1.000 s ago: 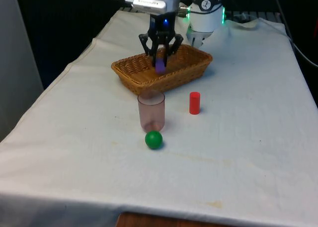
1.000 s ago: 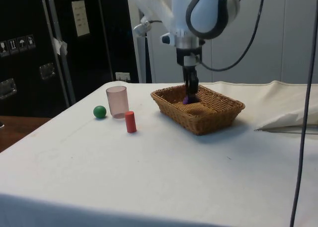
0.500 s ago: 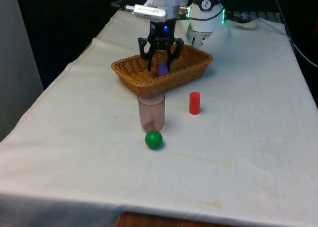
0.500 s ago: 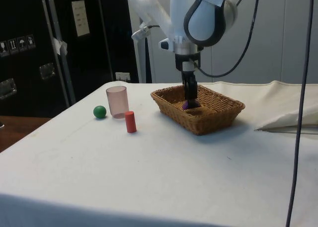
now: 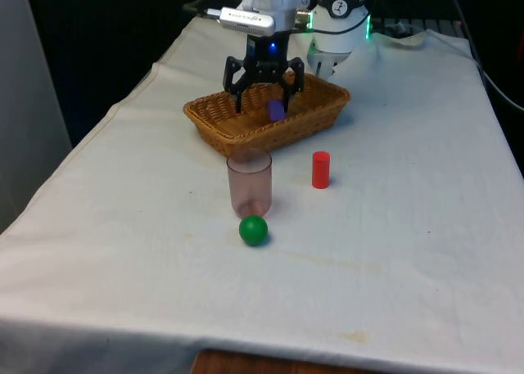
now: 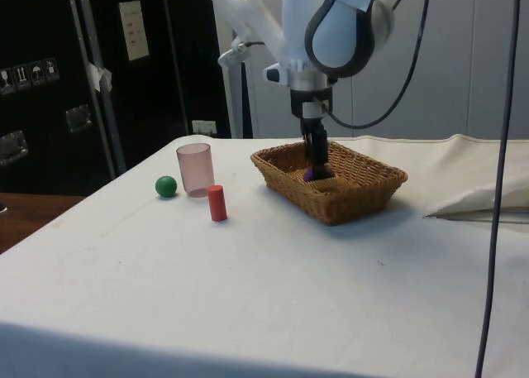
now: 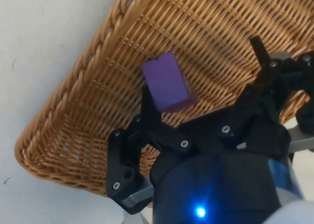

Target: Pick up the triangular block and place it into the basket.

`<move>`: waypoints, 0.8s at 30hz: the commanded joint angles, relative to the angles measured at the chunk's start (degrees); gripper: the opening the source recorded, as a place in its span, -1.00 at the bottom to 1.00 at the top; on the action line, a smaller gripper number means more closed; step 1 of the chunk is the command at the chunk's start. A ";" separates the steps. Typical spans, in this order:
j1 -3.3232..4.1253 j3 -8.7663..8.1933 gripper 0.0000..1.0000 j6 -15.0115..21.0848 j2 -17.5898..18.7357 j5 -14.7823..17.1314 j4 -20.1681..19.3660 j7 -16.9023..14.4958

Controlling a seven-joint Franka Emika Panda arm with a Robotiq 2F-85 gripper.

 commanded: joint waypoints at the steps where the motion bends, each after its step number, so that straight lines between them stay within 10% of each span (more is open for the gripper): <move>1: -0.11 0.23 1.00 -0.34 -0.63 0.34 -0.17 -0.29; 24: 0.11 -1.03 1.00 -2.92 -3.32 -0.86 0.17 -0.29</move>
